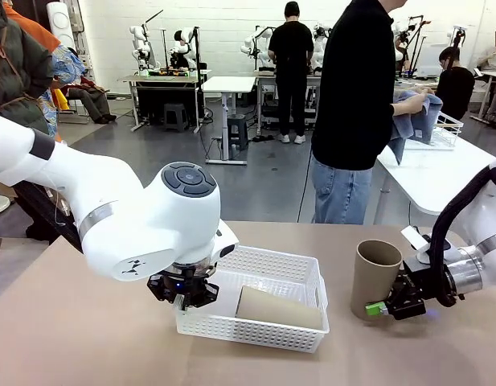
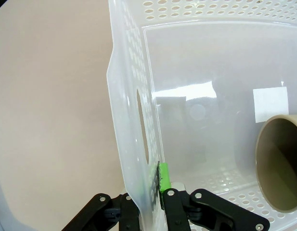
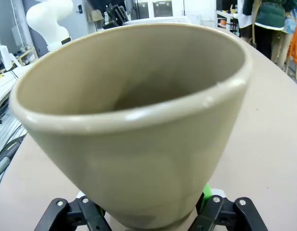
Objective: Clean and organize the cups into the basket.
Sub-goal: Pick up the Reusable plastic cup from the right side of the table and stack it inside the Organizing basket in the center of the table.
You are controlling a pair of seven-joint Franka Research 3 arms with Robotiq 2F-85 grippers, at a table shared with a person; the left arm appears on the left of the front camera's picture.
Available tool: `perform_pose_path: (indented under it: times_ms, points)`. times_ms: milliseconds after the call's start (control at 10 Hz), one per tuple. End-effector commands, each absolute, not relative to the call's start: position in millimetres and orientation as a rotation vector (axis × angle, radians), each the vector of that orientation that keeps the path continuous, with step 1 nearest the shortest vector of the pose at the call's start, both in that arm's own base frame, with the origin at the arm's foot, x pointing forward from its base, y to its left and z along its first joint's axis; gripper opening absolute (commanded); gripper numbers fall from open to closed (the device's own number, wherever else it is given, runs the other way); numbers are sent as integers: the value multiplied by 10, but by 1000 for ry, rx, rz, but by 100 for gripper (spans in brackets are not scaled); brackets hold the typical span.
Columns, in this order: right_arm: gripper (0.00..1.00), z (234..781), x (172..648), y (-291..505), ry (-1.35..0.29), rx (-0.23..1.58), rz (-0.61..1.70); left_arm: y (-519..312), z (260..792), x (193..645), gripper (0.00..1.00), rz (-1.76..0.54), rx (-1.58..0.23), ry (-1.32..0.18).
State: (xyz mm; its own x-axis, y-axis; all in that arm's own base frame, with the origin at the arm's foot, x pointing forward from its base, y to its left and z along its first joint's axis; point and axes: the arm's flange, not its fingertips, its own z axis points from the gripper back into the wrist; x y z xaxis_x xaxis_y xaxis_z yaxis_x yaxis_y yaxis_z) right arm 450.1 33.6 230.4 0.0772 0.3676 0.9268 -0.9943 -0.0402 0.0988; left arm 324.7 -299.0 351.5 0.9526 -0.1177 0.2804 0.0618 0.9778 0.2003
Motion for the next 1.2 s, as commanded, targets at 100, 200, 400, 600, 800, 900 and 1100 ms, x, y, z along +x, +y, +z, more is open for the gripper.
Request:
perform_pose_path:
  times_ms: [100, 200, 400, 600, 800, 900, 1100]
  points:
    - [39, 2270, 4542, 294, -849, 1017, 1371, -2981, 3493, 3222, 0, -97, 206, -305]
    - [0, 2279, 4527, 294, -844, 1017, 1369, -2981, 3493, 3222, 0, -97, 206, -305]
    - [0, 2662, 4409, 319, -805, 1005, 1334, -2981, 3493, 3222, 0, -97, 206, -305]
    - [0, 3443, 4203, 415, -657, 1042, 1242, -2981, 3493, 3222, 0, -97, 206, -305]
    - [0, 4165, 4084, 491, -651, 1018, 1220, -2981, 3493, 3222, 0, -97, 206, -305]
    - [0, 4372, 4028, 536, -652, 1015, 1219, -2981, 3493, 3222, 0, -97, 206, -305]
    - [0, 4266, 4070, 481, -671, 1014, 1224, -2981, 3493, 3222, 0, -97, 206, -305]
